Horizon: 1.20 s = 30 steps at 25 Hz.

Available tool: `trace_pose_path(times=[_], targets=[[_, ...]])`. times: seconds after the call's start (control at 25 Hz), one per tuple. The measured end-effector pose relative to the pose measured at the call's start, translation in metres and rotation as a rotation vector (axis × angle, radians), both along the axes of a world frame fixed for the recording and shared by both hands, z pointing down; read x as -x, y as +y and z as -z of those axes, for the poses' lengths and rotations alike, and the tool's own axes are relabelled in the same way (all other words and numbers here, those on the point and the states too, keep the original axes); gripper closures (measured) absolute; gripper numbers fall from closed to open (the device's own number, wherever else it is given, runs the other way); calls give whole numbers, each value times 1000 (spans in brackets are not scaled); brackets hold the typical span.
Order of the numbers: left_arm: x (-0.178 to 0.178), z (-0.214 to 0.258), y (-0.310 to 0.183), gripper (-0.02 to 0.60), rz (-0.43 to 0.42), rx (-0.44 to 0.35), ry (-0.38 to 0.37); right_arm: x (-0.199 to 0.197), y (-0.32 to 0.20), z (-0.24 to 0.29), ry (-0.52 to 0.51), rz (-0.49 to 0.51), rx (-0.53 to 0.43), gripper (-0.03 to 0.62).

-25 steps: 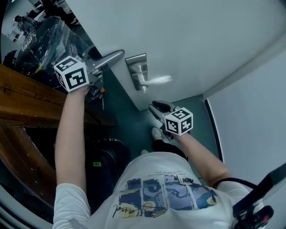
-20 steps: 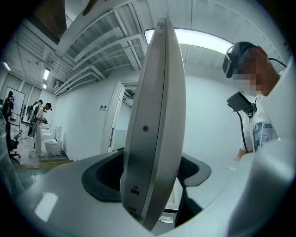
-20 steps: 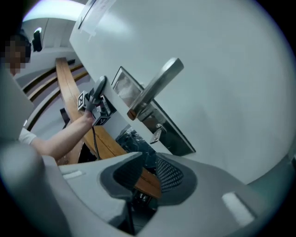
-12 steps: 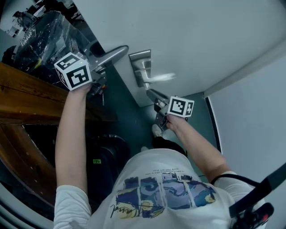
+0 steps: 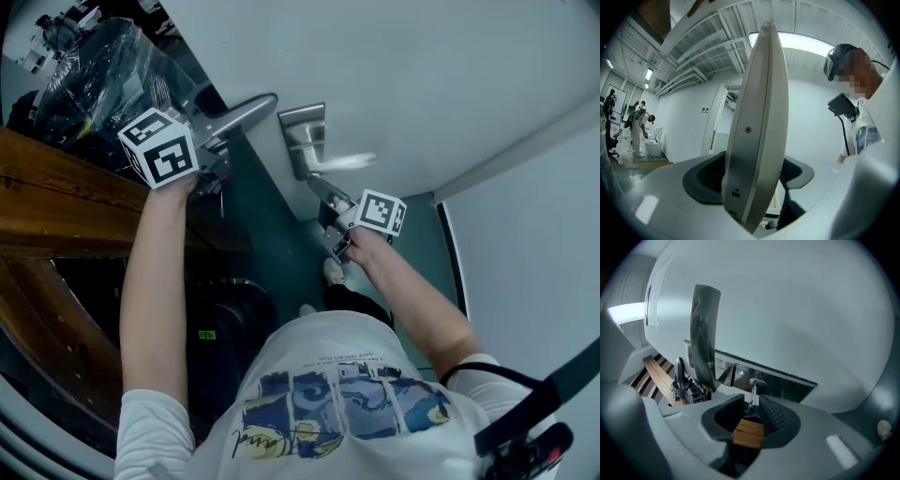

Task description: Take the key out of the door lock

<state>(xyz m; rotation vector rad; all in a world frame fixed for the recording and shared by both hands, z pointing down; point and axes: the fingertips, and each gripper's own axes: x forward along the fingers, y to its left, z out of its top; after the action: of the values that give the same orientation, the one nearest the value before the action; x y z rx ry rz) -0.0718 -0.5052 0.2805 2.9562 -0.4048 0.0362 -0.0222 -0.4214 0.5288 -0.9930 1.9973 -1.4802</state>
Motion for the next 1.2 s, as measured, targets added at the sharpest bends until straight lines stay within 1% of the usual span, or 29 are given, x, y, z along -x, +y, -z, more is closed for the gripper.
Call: trace_pose_path(times=[0.16, 0.28, 0.32, 0.48, 0.56, 0.64, 0.8, 0.92, 1.04, 1.2], targets=[[0, 0, 1, 239, -1, 3, 1, 3, -7, 2, -40, -19, 15, 513], [0, 0, 0, 239, 2, 5, 6, 2, -11, -1, -58, -41, 29, 553], [0, 0, 0, 239, 2, 5, 7, 2, -10, -2, -70, -47, 35, 556], [0, 0, 1, 238, 4, 8, 1, 0, -6, -5, -108, -74, 99, 565], [0, 0, 2, 238, 12, 15, -9, 0, -8, -2, -118, -72, 79, 567], [1, 0, 2, 238, 17, 16, -8, 1, -9, -2, -132, -78, 79, 568], [1, 0, 2, 238, 19, 12, -2, 0, -5, -6, -159, -118, 149, 570], [1, 1, 2, 238, 13, 10, 6, 0, -4, -4, -167, -126, 139, 571], [1, 1, 3, 236, 11, 16, 1, 0, 7, -4, -179, -140, 164, 571], [2, 0, 0, 238, 11, 18, 16, 0, 22, -7, -186, -143, 171, 571]])
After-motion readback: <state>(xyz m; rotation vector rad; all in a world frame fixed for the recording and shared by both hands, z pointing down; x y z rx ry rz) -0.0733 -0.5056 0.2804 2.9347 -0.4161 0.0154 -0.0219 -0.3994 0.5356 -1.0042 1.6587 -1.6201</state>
